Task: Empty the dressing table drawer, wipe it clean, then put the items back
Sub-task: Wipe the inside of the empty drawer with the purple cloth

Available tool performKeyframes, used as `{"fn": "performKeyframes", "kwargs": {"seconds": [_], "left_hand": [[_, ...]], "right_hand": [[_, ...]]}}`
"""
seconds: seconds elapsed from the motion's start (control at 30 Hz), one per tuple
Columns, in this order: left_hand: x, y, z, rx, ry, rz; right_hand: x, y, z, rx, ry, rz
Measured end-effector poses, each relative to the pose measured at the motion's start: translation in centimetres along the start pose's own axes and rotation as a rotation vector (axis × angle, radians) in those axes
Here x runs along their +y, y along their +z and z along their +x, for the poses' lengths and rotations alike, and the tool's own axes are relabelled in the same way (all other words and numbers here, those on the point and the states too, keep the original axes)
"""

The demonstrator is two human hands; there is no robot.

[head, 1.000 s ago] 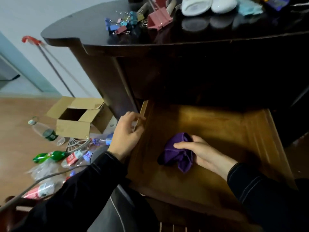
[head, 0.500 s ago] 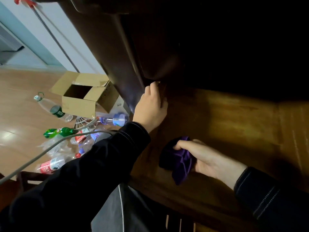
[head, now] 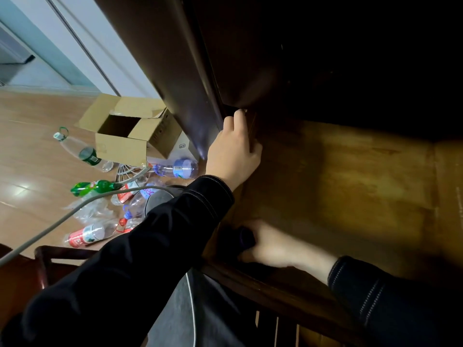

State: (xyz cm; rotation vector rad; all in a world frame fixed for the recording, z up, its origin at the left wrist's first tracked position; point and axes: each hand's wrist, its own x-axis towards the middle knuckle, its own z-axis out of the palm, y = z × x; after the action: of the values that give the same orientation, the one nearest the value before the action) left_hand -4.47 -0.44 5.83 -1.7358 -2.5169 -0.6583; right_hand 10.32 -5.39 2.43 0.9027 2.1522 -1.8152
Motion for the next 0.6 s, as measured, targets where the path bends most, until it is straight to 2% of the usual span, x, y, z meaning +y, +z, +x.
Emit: {"fn": "performKeyframes", "kwargs": {"seconds": [0.1, 0.23, 0.3, 0.37, 0.5, 0.6], "left_hand": [[0.1, 0.0, -0.1, -0.008, -0.002, 0.035], [0.2, 0.1, -0.1, -0.004, -0.005, 0.071], [0.2, 0.0, -0.2, -0.004, 0.000, 0.080], [0.1, 0.0, -0.2, -0.004, -0.004, 0.048], [-0.3, -0.2, 0.0, -0.009, -0.045, -0.083], [-0.4, -0.4, 0.1, -0.015, -0.068, -0.146]], "right_hand": [[0.4, -0.4, -0.5, -0.023, 0.023, 0.023], [0.7, -1.2, -0.7, -0.041, 0.023, 0.170], [0.6, -0.7, -0.5, -0.018, 0.026, 0.085], [0.2, -0.2, -0.4, -0.020, 0.015, -0.023], [-0.2, -1.1, -0.8, -0.035, -0.047, 0.168], [-0.2, -0.8, -0.8, -0.012, -0.069, 0.138]]}}
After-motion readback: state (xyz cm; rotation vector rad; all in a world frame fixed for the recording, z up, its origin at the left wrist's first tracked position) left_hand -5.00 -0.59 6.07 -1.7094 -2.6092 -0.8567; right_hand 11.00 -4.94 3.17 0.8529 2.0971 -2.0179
